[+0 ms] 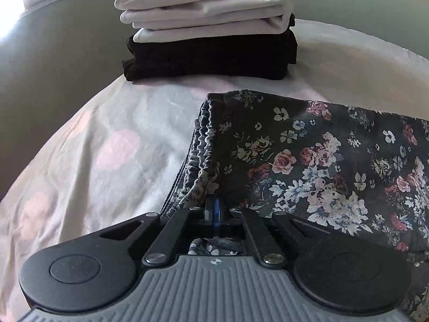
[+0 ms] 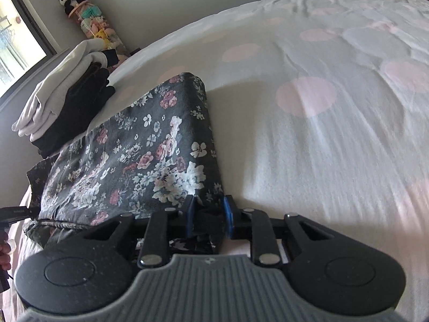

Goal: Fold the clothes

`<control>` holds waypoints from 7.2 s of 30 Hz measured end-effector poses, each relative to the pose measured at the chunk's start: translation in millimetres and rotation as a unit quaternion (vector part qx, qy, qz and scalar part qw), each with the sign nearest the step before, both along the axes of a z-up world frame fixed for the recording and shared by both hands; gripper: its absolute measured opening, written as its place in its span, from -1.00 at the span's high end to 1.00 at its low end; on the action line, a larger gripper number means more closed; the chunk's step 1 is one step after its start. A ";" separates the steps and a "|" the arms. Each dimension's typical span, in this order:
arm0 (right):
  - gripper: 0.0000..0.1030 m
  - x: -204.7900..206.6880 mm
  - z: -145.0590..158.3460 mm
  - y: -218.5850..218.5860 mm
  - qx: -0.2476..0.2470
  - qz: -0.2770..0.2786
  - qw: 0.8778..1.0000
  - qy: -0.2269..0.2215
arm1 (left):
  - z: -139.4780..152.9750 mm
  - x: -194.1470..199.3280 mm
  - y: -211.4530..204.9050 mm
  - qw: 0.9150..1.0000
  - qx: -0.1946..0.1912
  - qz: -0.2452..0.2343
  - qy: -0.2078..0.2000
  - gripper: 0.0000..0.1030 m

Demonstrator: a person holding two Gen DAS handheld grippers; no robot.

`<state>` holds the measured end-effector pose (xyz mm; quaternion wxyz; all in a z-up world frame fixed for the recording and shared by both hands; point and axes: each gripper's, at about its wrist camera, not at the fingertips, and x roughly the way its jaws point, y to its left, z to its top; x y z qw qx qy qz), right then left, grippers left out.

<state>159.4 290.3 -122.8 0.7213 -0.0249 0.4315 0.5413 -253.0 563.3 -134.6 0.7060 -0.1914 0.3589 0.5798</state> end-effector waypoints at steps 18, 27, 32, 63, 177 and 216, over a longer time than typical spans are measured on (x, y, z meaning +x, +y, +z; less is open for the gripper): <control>0.26 30.4 10.7 17.1 0.113 -0.007 0.991 0.073 | 24.0 77.0 -46.1 0.983 0.034 -0.152 -0.094 0.83; 0.51 51.2 -22.6 28.7 0.108 -0.003 0.985 0.137 | -9.0 108.0 -44.5 0.981 0.010 -0.192 -0.038 0.83; 0.57 49.5 -26.9 31.6 0.111 0.000 0.983 0.144 | -15.3 107.7 -41.2 0.981 0.011 -0.193 -0.034 0.82; 0.81 32.6 11.7 22.1 0.083 -0.042 0.984 0.153 | 31.9 82.1 -45.5 0.967 -0.035 -0.216 -0.128 0.71; 0.38 -106.0 -20.3 200.9 0.055 0.134 0.967 0.211 | -30.3 -107.4 136.2 0.897 -0.207 -0.171 -0.352 0.09; 0.77 -161.8 239.3 213.9 0.161 0.186 0.959 0.142 | 232.0 -128.7 115.8 0.936 -0.015 -0.161 -0.313 0.41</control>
